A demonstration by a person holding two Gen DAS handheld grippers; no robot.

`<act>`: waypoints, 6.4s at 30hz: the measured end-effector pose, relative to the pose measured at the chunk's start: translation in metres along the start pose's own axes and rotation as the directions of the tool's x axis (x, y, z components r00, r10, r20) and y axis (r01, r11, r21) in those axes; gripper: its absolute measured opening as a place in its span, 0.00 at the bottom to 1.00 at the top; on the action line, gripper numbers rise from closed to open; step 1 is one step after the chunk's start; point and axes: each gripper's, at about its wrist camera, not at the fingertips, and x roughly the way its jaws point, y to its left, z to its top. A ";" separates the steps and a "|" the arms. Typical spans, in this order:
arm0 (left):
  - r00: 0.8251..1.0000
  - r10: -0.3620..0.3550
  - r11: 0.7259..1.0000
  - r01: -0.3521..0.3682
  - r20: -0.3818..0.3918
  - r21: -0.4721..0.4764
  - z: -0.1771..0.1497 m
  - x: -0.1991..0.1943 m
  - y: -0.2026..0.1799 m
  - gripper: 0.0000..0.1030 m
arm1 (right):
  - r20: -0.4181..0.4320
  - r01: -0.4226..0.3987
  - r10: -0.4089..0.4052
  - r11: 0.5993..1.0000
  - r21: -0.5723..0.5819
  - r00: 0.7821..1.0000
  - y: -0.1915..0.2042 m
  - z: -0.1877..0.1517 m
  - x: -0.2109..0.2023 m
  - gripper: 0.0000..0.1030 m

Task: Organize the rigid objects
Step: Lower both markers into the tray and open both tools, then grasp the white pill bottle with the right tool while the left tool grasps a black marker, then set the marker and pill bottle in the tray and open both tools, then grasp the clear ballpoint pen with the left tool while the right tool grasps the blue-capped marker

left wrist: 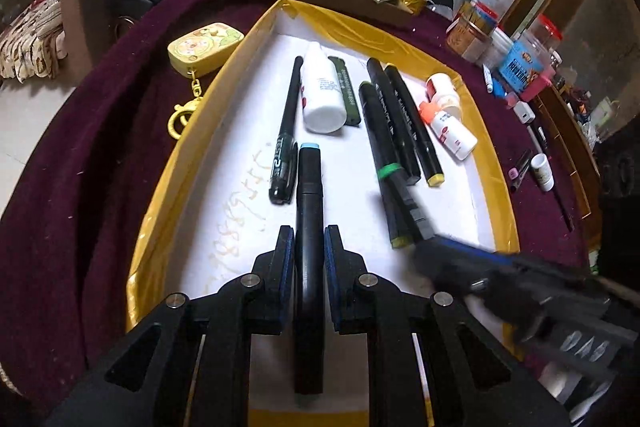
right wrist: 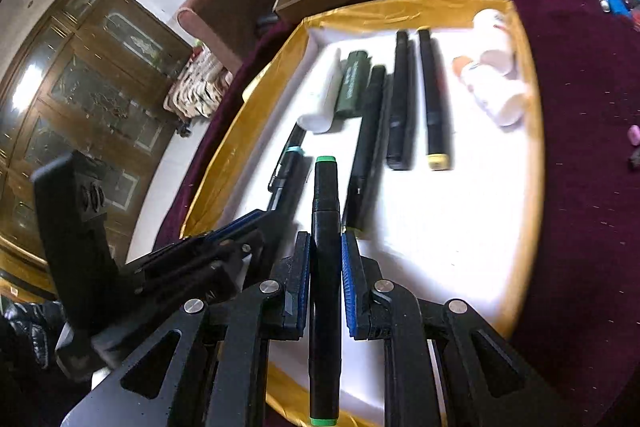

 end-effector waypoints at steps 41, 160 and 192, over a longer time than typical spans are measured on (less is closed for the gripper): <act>0.993 -0.117 0.924 0.104 0.014 0.368 0.030 0.003 -0.222 0.60 | 0.292 0.570 -0.520 0.813 -0.118 0.802 -0.243 0.048 -0.141 0.49; 0.952 0.158 0.987 -0.163 0.262 0.000 -0.031 -0.074 -0.007 0.62 | 0.225 0.282 -0.238 0.941 -0.189 0.945 0.021 -0.032 -0.040 0.34; 0.938 0.188 0.932 -0.263 0.290 0.248 -0.062 -0.082 -0.138 0.70 | 0.374 0.256 -0.275 0.962 0.100 0.886 -0.132 -0.080 -0.169 0.36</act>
